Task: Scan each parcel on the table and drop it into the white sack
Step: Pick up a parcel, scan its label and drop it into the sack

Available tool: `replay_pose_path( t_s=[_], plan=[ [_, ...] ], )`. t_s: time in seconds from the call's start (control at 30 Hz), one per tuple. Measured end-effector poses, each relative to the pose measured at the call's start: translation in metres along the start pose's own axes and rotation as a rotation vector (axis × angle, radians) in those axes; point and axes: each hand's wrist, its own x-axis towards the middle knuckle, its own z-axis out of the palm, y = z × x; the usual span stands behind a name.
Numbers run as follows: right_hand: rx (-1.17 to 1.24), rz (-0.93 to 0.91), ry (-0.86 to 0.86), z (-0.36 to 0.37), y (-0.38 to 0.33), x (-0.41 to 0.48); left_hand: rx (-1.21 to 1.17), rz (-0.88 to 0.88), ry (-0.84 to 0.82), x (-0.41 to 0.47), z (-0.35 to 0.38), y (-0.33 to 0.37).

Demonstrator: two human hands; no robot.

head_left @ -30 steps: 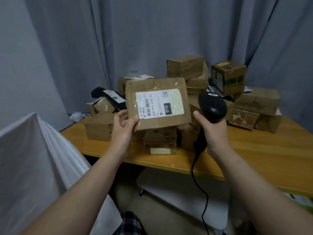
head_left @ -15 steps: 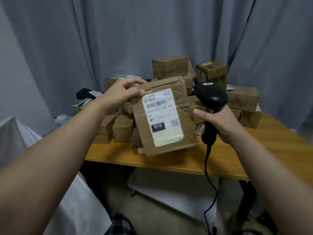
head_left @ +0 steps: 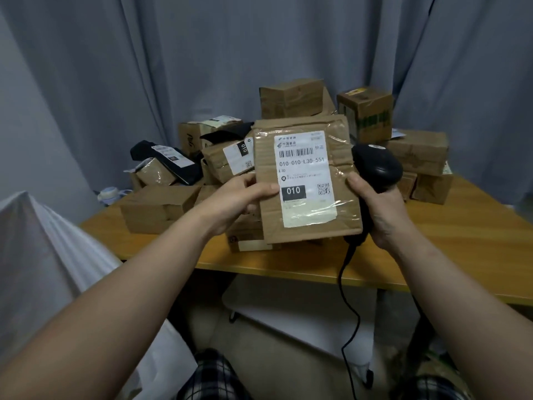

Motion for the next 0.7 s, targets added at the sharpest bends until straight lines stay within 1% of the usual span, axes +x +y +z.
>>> replay_pose_path(
  t_s=[0.1, 0.17, 0.23, 0.3, 0.37, 0.47, 0.57, 0.7],
  plan=[
    [-0.18, -0.086, 0.086, 0.009, -0.006, 0.003, 0.059, 0.102, 0.199, 0.004, -0.013, 0.008],
    [-0.231, -0.141, 0.054, 0.02, -0.011, 0.001, 0.105, 0.164, 0.288, 0.008, -0.022, 0.013],
    [-0.303, -0.186, -0.012, 0.033, -0.013, -0.004, 0.101, 0.18, 0.334, 0.012, -0.029, 0.014],
    [-0.35, -0.214, -0.059, 0.045, -0.012, -0.009, 0.094, 0.177, 0.363, 0.013, -0.032, 0.015],
    [-0.358, -0.201, -0.083, 0.055, -0.009, -0.014, 0.099, 0.175, 0.372, 0.013, -0.033, 0.014],
    [-0.403, -0.227, -0.033, 0.064, -0.005, -0.019, 0.116, 0.171, 0.371, 0.015, -0.032, 0.009],
    [-0.396, -0.25, -0.002, 0.067, -0.001, -0.023, 0.125, 0.162, 0.372, 0.016, -0.032, 0.006],
    [-0.452, -0.234, 0.011, 0.065, 0.006, -0.025, 0.112, 0.141, 0.363, 0.015, -0.035, 0.003]
  ],
)
